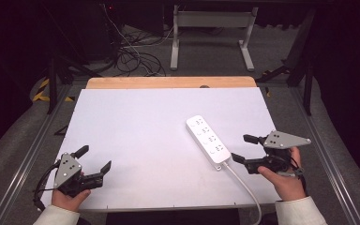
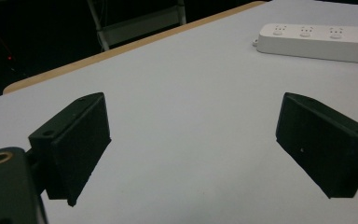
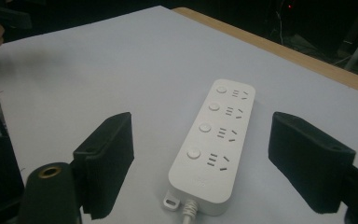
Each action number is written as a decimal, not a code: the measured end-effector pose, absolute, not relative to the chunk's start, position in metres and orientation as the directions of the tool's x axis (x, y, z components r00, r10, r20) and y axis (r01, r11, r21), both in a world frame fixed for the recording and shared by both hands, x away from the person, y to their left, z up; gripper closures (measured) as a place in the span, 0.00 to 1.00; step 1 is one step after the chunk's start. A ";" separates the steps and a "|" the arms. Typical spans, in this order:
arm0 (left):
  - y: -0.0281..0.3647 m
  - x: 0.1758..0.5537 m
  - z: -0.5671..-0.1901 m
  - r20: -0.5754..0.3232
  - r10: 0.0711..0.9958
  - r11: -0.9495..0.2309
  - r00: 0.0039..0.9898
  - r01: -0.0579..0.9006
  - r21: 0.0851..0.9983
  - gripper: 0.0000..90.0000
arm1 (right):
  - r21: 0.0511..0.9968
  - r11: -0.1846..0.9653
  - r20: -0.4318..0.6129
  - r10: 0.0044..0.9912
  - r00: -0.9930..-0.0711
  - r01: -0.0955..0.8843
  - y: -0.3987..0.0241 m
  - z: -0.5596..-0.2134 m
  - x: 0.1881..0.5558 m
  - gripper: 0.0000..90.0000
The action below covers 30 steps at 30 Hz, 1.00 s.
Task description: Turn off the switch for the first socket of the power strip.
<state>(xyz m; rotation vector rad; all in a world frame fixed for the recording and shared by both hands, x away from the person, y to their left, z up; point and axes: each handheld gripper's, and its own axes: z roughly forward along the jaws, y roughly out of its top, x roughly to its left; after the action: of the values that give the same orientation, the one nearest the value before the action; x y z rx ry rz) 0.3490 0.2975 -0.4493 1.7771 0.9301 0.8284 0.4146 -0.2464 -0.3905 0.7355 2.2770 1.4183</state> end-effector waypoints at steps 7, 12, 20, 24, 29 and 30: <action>0.297 0.349 -0.449 0.139 0.863 -0.280 0.485 0.231 0.932 0.11 | 0.915 0.319 0.002 0.608 -0.794 0.246 -0.262 -0.409 0.410 0.24; 0.297 0.349 -0.449 0.141 0.863 -0.281 0.484 0.229 0.932 0.11 | 0.915 0.292 0.037 0.627 -0.778 0.279 -0.272 -0.425 0.411 0.24; 0.297 0.349 -0.449 0.147 0.863 -0.286 0.483 0.227 0.931 0.11 | 0.911 0.268 0.075 0.639 -0.765 0.314 -0.283 -0.447 0.413 0.24; 0.297 0.349 -0.450 0.143 0.864 -0.282 0.484 0.228 0.932 0.11 | 0.905 0.262 0.097 0.641 -0.761 0.336 -0.286 -0.458 0.415 0.24; 0.297 0.349 -0.450 0.141 0.863 -0.279 0.486 0.227 0.933 0.11 | 0.902 0.258 0.107 0.642 -0.759 0.346 -0.288 -0.468 0.415 0.24; 0.297 0.349 -0.450 0.139 0.862 -0.279 0.487 0.227 0.933 0.11 | 0.902 0.263 0.101 0.643 -0.759 0.342 -0.289 -0.470 0.415 0.24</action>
<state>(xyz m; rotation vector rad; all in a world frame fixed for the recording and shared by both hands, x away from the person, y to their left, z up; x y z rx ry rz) 0.3487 0.2969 -0.4498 1.7756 0.9226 0.8327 0.4148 -0.2886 -0.4699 0.9086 2.2512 1.4947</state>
